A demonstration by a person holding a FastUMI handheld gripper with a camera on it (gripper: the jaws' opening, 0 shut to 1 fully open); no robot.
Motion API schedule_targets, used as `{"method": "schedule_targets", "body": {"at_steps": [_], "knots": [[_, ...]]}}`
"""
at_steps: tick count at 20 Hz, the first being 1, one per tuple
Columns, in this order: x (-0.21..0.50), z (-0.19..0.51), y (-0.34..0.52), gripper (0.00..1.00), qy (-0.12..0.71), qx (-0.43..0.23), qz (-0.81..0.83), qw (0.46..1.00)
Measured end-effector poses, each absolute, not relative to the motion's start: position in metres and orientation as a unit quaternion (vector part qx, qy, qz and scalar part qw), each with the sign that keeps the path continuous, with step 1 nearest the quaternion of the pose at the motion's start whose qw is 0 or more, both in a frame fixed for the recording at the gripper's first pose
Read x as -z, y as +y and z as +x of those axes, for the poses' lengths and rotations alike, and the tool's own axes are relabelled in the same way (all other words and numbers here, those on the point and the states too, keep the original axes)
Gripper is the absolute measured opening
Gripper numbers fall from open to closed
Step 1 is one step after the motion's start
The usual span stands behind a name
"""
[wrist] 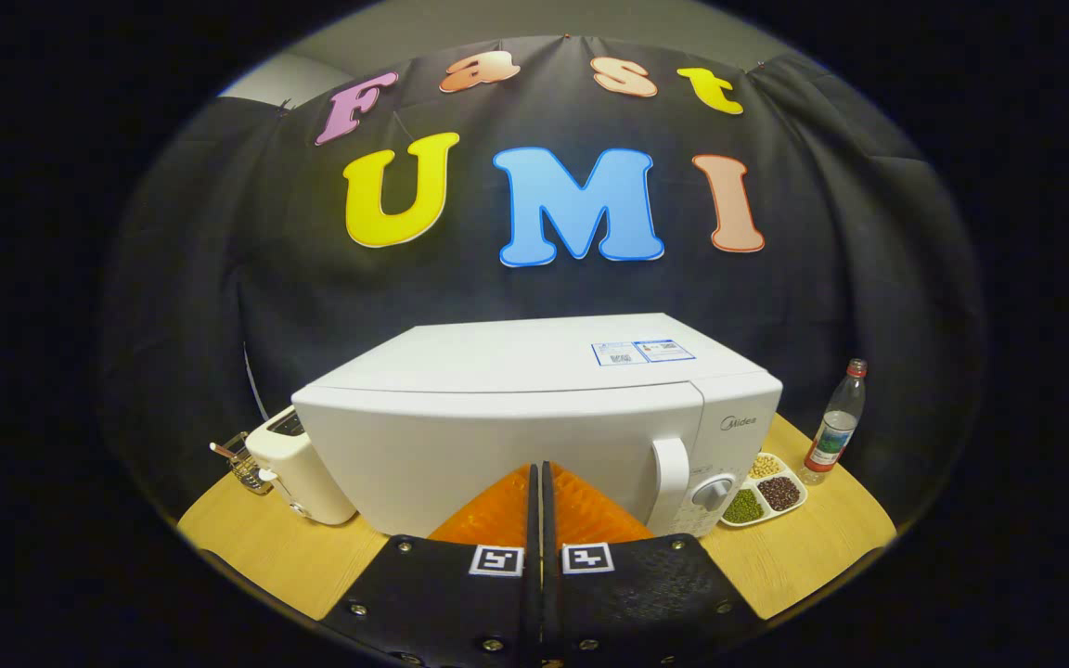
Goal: Open the microwave, put the food inside, and close the microwave door.
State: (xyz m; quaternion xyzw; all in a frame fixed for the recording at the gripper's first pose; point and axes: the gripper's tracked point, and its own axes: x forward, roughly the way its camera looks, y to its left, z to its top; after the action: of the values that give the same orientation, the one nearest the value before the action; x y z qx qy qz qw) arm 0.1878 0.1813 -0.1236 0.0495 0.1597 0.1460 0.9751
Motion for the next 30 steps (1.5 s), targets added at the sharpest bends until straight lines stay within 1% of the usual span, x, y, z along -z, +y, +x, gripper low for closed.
{"method": "schedule_targets", "body": {"at_steps": [8,12,13,14,15,17,20,21,22,24,30], "knots": [[0.074,0.098,0.147,0.01,0.109,-0.132,0.044,0.984],[0.068,0.052,0.127,0.01,0.091,-0.123,0.043,0.987],[0.068,0.041,0.124,0.06,0.089,-0.119,0.042,0.988],[0.067,0.032,0.119,0.09,0.085,-0.113,0.041,0.989],[0.066,0.024,0.116,0.09,0.083,-0.111,0.042,0.989],[0.066,0.005,0.116,0.17,0.081,-0.116,0.046,0.989],[0.067,-0.007,0.108,1.0,0.078,-0.107,0.052,0.99],[0.066,-0.012,0.107,0.97,0.077,-0.105,0.059,0.99],[0.065,-0.015,0.107,0.96,0.079,-0.104,0.066,0.989],[0.06,-0.017,0.1,0.97,0.076,-0.098,0.071,0.99],[0.03,-0.018,0.086,0.96,0.034,-0.081,0.063,0.994]]}}
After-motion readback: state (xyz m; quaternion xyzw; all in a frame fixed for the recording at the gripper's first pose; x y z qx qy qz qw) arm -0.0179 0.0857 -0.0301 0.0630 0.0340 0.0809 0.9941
